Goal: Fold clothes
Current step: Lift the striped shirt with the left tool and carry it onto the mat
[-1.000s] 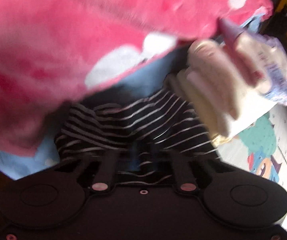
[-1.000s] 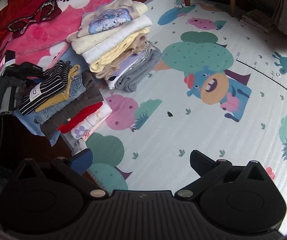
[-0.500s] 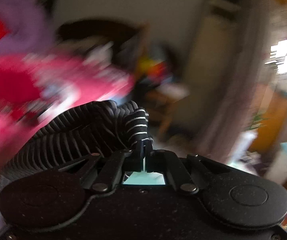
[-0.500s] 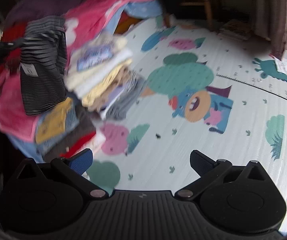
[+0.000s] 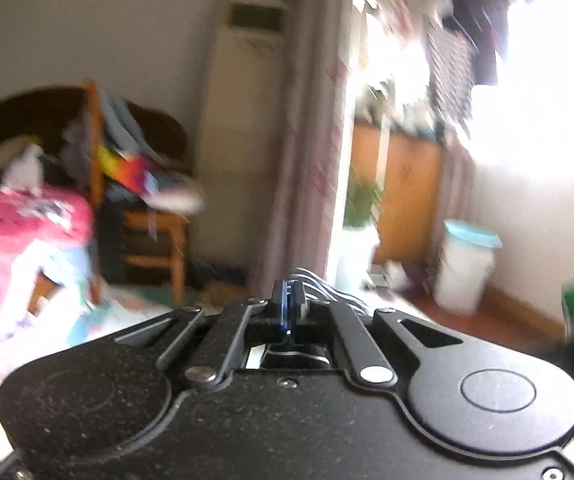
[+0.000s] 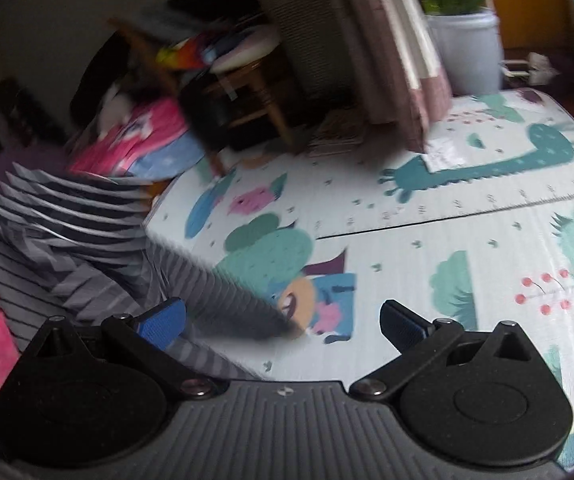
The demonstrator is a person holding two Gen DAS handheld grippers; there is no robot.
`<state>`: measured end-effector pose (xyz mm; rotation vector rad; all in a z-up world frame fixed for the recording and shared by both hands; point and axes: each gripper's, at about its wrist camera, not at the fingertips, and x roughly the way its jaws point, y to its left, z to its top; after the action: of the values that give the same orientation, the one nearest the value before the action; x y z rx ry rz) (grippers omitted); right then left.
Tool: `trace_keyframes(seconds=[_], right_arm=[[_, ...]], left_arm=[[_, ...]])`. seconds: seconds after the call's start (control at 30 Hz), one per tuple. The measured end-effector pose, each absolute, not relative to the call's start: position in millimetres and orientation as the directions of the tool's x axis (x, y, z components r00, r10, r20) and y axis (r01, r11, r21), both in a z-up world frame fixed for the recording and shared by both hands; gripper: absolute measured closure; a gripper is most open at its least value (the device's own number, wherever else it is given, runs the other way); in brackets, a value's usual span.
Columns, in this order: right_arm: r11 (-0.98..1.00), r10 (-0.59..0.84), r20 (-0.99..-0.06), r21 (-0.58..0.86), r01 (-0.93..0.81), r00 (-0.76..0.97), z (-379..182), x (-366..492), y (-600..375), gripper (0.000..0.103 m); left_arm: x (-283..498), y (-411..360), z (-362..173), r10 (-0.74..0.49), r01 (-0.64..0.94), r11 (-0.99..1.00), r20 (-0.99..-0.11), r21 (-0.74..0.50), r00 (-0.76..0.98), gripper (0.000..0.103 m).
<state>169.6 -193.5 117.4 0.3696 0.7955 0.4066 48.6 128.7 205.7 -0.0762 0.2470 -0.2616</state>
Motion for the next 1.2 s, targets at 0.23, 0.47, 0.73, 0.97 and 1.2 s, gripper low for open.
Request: trace_keyframes(seconds=[0.23, 0.47, 0.73, 0.97, 1.2], right_arm=[[0.838, 0.502, -0.588, 0.512, -0.189, 0.634, 104, 172, -233, 0.000], [0.891, 0.421, -0.568, 0.406, -0.205, 0.707, 110, 160, -244, 0.000], [0.932, 0.343, -0.370, 0.250, -0.263, 0.864, 126, 137, -258, 0.000], [0.905, 0.423, -0.396, 0.230, -0.358, 0.815, 128, 137, -258, 0.000], [0.888, 0.454, -0.314, 0.236, -0.395, 0.834, 137, 125, -254, 0.000]], left_arm=[[79, 63, 155, -0.322, 0.340, 0.940, -0.413, -0.033, 0.852, 0.103], [93, 32, 138, -0.312, 0.334, 0.942, -0.427, -0.023, 0.849, 0.103], [81, 13, 114, -0.411, 0.438, 0.896, -0.517, -0.077, 0.750, 0.103], [62, -6, 29, -0.320, 0.611, 0.791, -0.832, 0.028, 0.452, 0.060], [72, 32, 39, -0.257, 0.446, 0.895, -0.806, 0.010, 0.533, 0.053]])
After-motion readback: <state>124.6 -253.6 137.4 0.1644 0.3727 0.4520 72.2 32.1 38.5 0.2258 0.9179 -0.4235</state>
